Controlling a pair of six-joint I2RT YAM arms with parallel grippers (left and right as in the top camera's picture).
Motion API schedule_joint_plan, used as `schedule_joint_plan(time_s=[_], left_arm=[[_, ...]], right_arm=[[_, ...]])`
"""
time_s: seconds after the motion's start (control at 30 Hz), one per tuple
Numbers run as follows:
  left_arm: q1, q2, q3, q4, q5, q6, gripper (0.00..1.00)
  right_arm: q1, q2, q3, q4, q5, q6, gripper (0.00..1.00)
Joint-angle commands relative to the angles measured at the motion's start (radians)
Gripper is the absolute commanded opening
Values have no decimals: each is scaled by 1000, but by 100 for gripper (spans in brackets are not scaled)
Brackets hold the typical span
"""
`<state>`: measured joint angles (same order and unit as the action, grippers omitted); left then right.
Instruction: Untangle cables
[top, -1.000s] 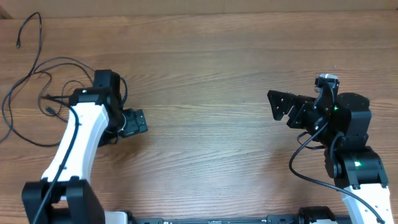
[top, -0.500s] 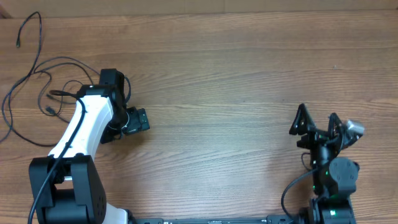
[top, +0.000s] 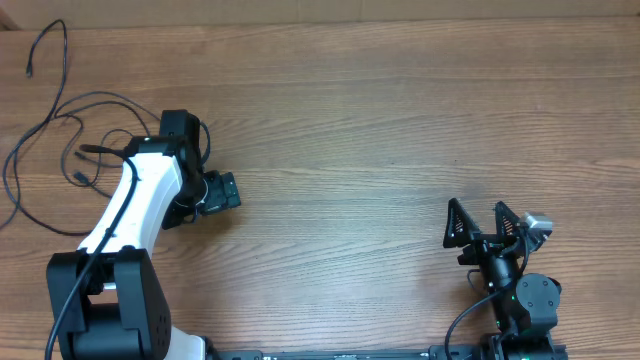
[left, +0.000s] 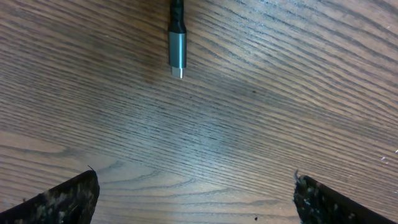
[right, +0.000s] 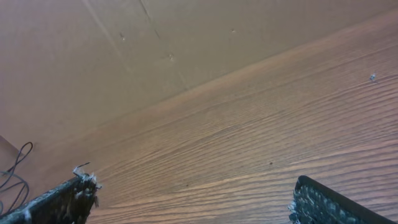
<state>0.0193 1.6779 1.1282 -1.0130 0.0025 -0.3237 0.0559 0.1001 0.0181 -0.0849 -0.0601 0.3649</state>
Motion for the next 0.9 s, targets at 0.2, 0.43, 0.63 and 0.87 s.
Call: schedule_joint_plan(time_s=[0.2, 0.43, 0.63, 0.87], left_arm=[[-7, 3, -2, 1, -11, -13, 100], [-7, -44, -2, -4, -87, -13, 100], [-12, -371, -14, 73, -162, -13, 100], [-13, -901, -455, 819, 21, 206, 100]], right_arm=[[6, -9, -10, 6, -9, -6, 100], [6, -9, -10, 6, -9, -6, 100], [6, -9, -10, 6, -9, -6, 100], [6, -9, -10, 6, -9, -6, 100]])
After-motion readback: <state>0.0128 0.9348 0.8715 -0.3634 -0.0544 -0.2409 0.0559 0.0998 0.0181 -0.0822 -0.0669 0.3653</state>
